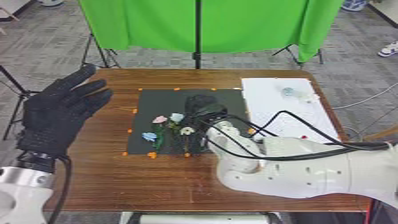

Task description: Arrange flowers

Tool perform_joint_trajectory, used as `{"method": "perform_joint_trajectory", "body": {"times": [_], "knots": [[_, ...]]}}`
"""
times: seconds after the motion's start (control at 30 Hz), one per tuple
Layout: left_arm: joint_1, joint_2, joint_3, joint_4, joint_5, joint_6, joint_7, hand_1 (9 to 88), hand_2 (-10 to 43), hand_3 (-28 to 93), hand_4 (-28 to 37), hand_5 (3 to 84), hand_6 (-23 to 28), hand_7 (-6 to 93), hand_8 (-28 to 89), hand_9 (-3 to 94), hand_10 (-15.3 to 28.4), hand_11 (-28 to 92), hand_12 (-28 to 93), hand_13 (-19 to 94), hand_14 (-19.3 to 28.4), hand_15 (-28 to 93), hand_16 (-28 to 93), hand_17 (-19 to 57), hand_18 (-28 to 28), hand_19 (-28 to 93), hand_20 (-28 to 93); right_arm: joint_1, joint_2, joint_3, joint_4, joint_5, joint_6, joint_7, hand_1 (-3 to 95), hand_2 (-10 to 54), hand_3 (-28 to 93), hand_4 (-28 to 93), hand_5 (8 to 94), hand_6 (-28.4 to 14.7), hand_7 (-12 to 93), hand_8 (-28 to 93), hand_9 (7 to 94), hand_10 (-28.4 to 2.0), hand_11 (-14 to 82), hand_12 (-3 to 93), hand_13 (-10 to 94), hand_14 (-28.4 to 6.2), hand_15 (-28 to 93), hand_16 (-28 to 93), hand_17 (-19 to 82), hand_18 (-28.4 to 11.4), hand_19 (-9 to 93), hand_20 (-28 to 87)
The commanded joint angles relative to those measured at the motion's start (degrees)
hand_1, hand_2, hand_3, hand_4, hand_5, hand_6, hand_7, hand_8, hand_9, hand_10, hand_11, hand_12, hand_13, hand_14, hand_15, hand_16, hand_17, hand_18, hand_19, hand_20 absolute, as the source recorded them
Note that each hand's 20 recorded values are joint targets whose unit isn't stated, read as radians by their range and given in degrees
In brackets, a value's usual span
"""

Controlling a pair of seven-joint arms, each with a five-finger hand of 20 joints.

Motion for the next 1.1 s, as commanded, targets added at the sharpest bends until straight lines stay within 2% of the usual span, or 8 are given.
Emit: {"method": "perform_joint_trajectory", "body": {"times": [0.03,0.07,0.17,0.2,0.33,0.53,0.87,1.1], "knots": [[7.46,-2.15,-2.23,-0.27,-2.12,3.54,2.64,23.7,7.9,76,-22.3,36.8,10.6,15.6,-10,32.2,22.0,27,11,24,28.4,50,-9,-9.2,28.4,62,1,-1.49,8.08,10.47,-3.74,2.92,-3.93,-0.34,37.0,-9.5,72,-28,69.3,0.9,14,-12,84.6,-10.5,23.7,16.6,80,-6.0,59,18,35,-19.3,88,11],[8.14,-2.51,-2.54,-0.14,-2.2,3.5,3.14,23.7,7.9,76,-22.3,36.8,10.6,15.5,-10,32.2,22.0,27,11,24,28.4,50,-9,-9.2,28.4,62,1,-2.0,9.19,11.95,-4.01,3.38,-4.42,-0.04,36.6,-9.5,72,-28,67.9,0.5,14,-12,83.5,-10.9,23.5,16.4,79,-6.5,59,18,35,-19.4,88,10],[10.54,-2.95,-2.78,-0.32,-3.45,5.35,5.29,22.9,7.8,76,-22.7,36.6,10.5,15.6,-10,32.2,21.9,27,11,24,28.4,50,-9,-9.2,28.4,62,1,-3.4,12.27,16.21,-4.23,5.49,-7.94,1.04,35.3,-9.5,72,-28,63.7,-1.1,13,-12,79.6,-11.9,22.6,15.8,78,-7.5,58,17,35,-19.9,88,9],[11.53,-2.96,-2.96,-0.17,-3.81,4.97,6.35,22.6,8.0,76,-23.2,36.5,10.4,15.5,-10,32.1,21.9,27,11,24,28.4,50,-9,-9.2,28.4,62,1,-3.99,13.12,17.61,-3.95,5.95,-8.77,1.12,34.4,-9.5,72,-28,62.1,-1.4,13,-11,78.3,-12.5,22.3,15.5,77,-7.8,58,17,35,-20.2,88,9],[13.52,-3.32,-3.02,-0.2,-4.77,6.06,8.37,19.7,9.2,75,-27.3,35.5,9.8,15.8,-10,32.1,21.9,27,11,24,28.4,50,-9,-9.5,28.4,62,2,-4.01,16.9,18.91,-2.93,7.5,-9.18,2.87,32.7,-9.3,72,-28,57.5,-2.8,11,-11,74.6,-14.7,21.3,14.7,75,-9.1,59,16,35,-21.2,88,7],[12.97,-3.6,-2.48,0.14,-4.63,5.6,7.73,18.0,9.5,75,-28.2,34.8,9.4,16.1,-10,32.1,21.7,27,11,24,28.4,49,-9,-9.7,28.4,61,2,-4.61,21.77,19.69,-0.59,7.65,-8.67,6.41,32.1,-8.2,71,-28,54.8,-4.0,10,-10,73.5,-15.7,21.2,14.4,75,-9.5,60,15,36,-22.1,90,6],[11.41,-3.01,-0.67,0.55,-4.75,5.82,6.51,17.9,9.4,75,-28.3,34.7,9.4,16.1,-10,32.0,21.6,27,11,24,28.4,49,-9,-9.7,28.4,61,4,-5.07,25.49,19.53,3.97,10.03,-9.13,8.73,32.1,-8.2,71,-27,50.5,-4.6,10,-10,75.5,-15.5,22.6,14.6,77,-8.9,61,14,38,-22.1,93,0],[11.2,-2.79,-0.33,0.48,-4.62,5.99,6.86,18.5,9.3,75,-28.3,34.8,9.5,16.1,-10,32.0,21.6,27,11,24,28.4,49,-9,-9.6,28.4,61,4,-4.81,26.76,18.93,6.36,11.3,-8.83,8.73,32.2,-8.2,72,-27,48.1,-4.4,10,-10,75.6,-15.4,23.0,14.7,77,-8.6,61,15,39,-22.0,93,0]]}}
